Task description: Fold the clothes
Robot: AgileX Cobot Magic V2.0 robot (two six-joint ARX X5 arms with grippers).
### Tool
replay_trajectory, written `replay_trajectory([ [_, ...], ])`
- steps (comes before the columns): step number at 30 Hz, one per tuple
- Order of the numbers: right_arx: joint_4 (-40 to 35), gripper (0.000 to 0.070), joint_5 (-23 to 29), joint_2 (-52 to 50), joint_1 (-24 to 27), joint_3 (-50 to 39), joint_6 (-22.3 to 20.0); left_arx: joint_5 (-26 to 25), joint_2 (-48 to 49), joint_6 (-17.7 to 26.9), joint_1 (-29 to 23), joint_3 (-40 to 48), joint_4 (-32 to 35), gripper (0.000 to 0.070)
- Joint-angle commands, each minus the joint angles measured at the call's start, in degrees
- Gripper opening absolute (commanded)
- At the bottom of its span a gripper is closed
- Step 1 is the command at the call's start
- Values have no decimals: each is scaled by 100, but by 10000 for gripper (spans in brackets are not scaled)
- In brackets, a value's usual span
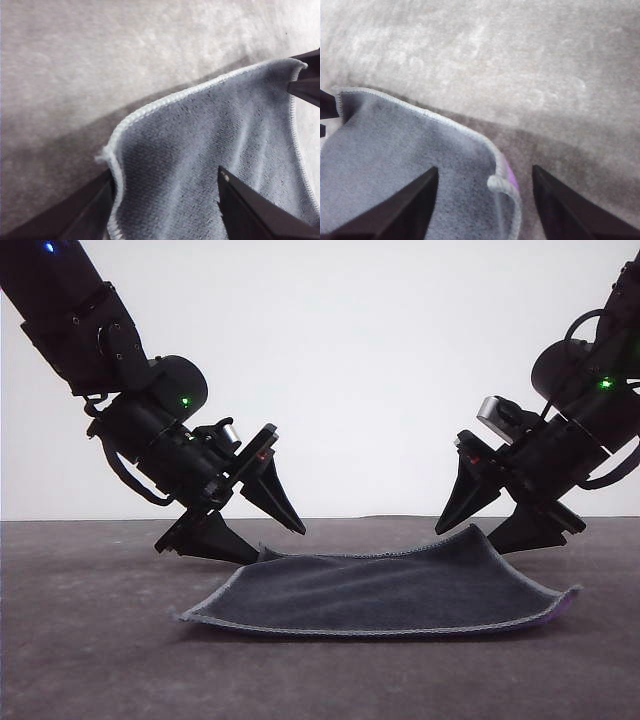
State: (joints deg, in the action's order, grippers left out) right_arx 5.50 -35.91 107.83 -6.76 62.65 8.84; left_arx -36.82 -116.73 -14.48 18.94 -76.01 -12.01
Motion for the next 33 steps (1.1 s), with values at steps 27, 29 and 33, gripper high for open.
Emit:
replay_trajectory([
  [27,895,7,-1354,97,422,297,-226,-821,-91,159,-311,-151,-432,0],
  [29,1242,7,-1530,81,476,398,-369,-999,-60,173,-341,-151,-523,0],
  [33,2117,7,-1580,68,513,658,-770,-1281,0,254,-387,-153,-710,0],
])
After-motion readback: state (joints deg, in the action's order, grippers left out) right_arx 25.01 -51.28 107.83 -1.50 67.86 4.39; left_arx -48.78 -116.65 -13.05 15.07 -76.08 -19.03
